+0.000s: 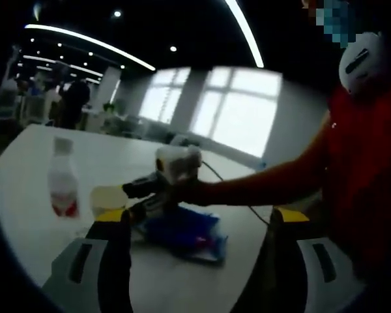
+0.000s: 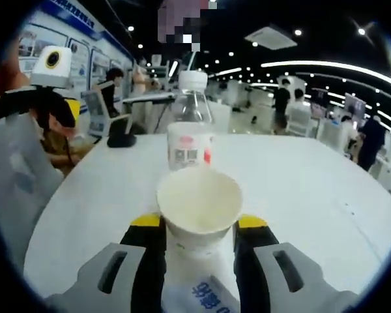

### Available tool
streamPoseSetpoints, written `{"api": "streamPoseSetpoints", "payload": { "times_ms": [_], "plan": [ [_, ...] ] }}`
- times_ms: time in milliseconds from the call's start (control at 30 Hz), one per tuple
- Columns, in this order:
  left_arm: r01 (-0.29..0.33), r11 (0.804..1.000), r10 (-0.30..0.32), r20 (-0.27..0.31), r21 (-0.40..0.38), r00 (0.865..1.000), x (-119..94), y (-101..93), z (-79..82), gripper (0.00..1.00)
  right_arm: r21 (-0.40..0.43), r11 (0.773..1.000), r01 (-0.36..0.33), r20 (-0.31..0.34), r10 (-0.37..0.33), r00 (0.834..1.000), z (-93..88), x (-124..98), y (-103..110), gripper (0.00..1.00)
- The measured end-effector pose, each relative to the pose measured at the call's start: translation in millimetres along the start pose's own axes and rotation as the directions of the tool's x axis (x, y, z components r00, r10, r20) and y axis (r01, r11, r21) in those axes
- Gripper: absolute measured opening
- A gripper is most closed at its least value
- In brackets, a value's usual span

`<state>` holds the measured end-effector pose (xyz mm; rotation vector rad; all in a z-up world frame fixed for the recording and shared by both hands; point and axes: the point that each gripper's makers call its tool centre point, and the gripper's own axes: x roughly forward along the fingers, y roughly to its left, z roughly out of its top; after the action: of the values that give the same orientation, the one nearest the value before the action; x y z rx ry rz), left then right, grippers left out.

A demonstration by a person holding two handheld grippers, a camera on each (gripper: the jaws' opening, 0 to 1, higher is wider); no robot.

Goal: Arrange the tabletop items into an orderly group along one side of the table until the central work area is clear of visible clutter.

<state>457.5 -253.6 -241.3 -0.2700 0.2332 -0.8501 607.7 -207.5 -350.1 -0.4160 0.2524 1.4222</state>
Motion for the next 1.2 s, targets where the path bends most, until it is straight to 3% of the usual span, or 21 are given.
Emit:
{"api": "streamPoseSetpoints", "payload": {
  "times_ms": [700, 1033, 1200],
  "plan": [
    [0.004, 1.000, -0.005, -0.006, -0.003, 1.000, 1.4, 0.2, -1.8, 0.88, 0.023, 1.000, 0.010, -0.065, -0.008, 0.998, -8.6, -10.1, -2.0, 0.41],
    [0.005, 1.000, -0.005, -0.011, -0.003, 1.000, 1.6, 0.4, -3.4, 0.88, 0.055, 0.998, 0.023, -0.061, -0.020, 0.998, -6.6, -14.6, -3.9, 0.54],
    [0.014, 1.000, -0.014, -0.012, -0.003, 1.000, 2.5, -0.9, -3.7, 0.87, 0.053, 0.998, 0.045, -0.045, -0.043, 0.998, 3.2, -27.4, -8.2, 0.54]
  ]
}}
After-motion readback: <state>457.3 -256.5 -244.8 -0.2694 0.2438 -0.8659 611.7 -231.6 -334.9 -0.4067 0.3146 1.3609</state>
